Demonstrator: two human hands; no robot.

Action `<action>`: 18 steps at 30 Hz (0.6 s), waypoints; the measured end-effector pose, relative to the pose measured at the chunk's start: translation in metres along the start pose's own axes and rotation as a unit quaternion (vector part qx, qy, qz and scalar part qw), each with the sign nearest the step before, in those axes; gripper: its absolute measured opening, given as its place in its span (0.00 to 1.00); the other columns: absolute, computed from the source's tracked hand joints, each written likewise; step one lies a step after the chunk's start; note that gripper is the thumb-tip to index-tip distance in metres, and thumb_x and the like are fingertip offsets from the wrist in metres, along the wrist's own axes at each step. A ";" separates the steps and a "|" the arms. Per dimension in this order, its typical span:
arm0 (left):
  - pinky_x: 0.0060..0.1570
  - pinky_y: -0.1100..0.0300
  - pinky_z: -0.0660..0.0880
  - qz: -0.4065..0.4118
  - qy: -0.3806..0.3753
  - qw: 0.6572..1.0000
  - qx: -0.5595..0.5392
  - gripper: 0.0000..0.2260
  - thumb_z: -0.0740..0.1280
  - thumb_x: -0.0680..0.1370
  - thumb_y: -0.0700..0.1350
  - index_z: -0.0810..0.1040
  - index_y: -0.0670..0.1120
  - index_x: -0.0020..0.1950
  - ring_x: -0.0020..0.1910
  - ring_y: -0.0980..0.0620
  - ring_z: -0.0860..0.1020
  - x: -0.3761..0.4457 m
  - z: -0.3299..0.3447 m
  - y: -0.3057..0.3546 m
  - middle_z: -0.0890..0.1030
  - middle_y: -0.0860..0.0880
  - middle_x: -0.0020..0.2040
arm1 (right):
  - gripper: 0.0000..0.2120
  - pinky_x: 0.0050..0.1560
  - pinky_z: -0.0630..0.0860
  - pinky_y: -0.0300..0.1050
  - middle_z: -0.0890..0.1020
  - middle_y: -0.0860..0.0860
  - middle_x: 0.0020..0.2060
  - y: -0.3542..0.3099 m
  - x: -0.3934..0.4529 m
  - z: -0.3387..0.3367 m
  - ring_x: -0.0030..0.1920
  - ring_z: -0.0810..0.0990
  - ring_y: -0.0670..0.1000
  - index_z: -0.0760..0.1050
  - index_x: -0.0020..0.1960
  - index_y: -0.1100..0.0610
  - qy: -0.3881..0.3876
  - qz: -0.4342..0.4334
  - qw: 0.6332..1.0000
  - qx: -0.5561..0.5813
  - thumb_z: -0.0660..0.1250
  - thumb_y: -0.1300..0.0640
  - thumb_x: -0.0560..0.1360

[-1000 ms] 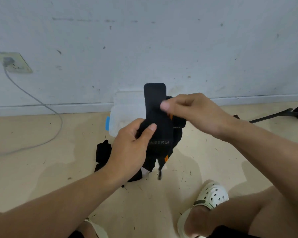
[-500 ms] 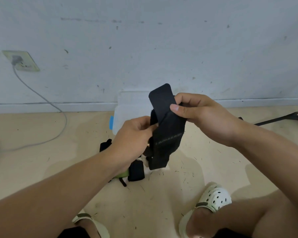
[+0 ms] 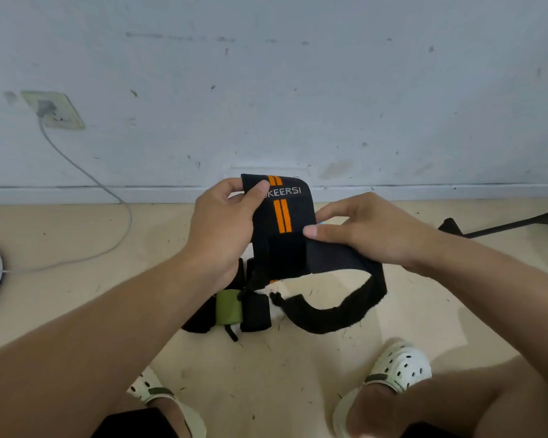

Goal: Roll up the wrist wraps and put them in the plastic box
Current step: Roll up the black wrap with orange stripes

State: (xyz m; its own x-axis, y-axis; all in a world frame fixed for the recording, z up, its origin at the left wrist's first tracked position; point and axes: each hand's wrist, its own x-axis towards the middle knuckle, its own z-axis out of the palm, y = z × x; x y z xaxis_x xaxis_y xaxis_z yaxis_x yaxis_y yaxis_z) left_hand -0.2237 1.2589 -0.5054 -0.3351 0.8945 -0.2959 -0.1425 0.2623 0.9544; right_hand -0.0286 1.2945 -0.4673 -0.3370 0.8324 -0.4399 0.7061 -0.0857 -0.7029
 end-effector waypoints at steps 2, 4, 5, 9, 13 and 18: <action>0.56 0.44 0.84 -0.014 -0.007 1.000 -0.004 0.10 0.71 0.82 0.52 0.81 0.48 0.60 0.47 0.48 0.87 0.000 0.000 0.000 0.88 0.49 0.47 | 0.10 0.44 0.79 0.38 0.88 0.48 0.37 -0.003 0.000 0.003 0.37 0.86 0.47 0.86 0.43 0.51 0.006 -0.014 1.000 0.021 0.75 0.44 0.76; 0.57 0.44 0.83 -0.043 -0.045 0.998 0.001 0.15 0.71 0.80 0.57 0.80 0.50 0.63 0.50 0.48 0.87 -0.001 0.000 -0.002 0.88 0.49 0.52 | 0.11 0.46 0.80 0.43 0.88 0.51 0.39 -0.004 0.001 0.004 0.38 0.87 0.51 0.86 0.43 0.54 0.033 -0.030 0.996 0.080 0.74 0.48 0.77; 0.57 0.44 0.83 -0.055 -0.076 0.995 0.019 0.17 0.71 0.80 0.58 0.79 0.51 0.65 0.50 0.48 0.87 -0.002 0.000 -0.003 0.88 0.50 0.53 | 0.11 0.47 0.80 0.45 0.88 0.53 0.39 -0.004 0.002 0.003 0.39 0.86 0.52 0.86 0.43 0.56 0.047 -0.036 0.992 0.114 0.74 0.49 0.78; 0.54 0.47 0.84 -0.040 -0.120 0.989 0.074 0.17 0.72 0.81 0.49 0.74 0.55 0.69 0.51 0.50 0.87 -0.007 0.000 -0.010 0.88 0.50 0.52 | 0.09 0.50 0.79 0.42 0.89 0.54 0.44 -0.004 0.005 -0.007 0.44 0.87 0.50 0.88 0.47 0.56 0.017 -0.015 0.988 0.152 0.73 0.51 0.78; 0.57 0.47 0.83 -0.027 -0.011 0.999 0.021 0.13 0.69 0.83 0.47 0.75 0.55 0.67 0.57 0.49 0.85 0.002 -0.004 -0.004 0.85 0.50 0.58 | 0.06 0.38 0.76 0.30 0.89 0.47 0.43 -0.002 0.000 -0.009 0.41 0.87 0.43 0.89 0.46 0.50 -0.078 0.031 0.994 0.072 0.75 0.49 0.76; 0.65 0.42 0.78 -0.108 -0.040 0.993 -0.040 0.15 0.69 0.83 0.52 0.79 0.50 0.68 0.60 0.45 0.83 0.000 -0.004 0.000 0.85 0.47 0.59 | 0.04 0.46 0.79 0.35 0.89 0.49 0.40 -0.003 0.002 0.002 0.42 0.87 0.46 0.89 0.44 0.51 -0.052 0.024 0.996 0.066 0.77 0.52 0.75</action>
State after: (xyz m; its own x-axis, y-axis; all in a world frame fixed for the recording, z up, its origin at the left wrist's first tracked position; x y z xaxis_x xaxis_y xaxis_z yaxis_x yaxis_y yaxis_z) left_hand -0.2280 1.2578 -0.5052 -0.2145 0.8476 -0.4854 -0.2780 0.4234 0.8622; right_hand -0.0323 1.2951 -0.4674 -0.3734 0.7645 -0.5255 0.6371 -0.2005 -0.7443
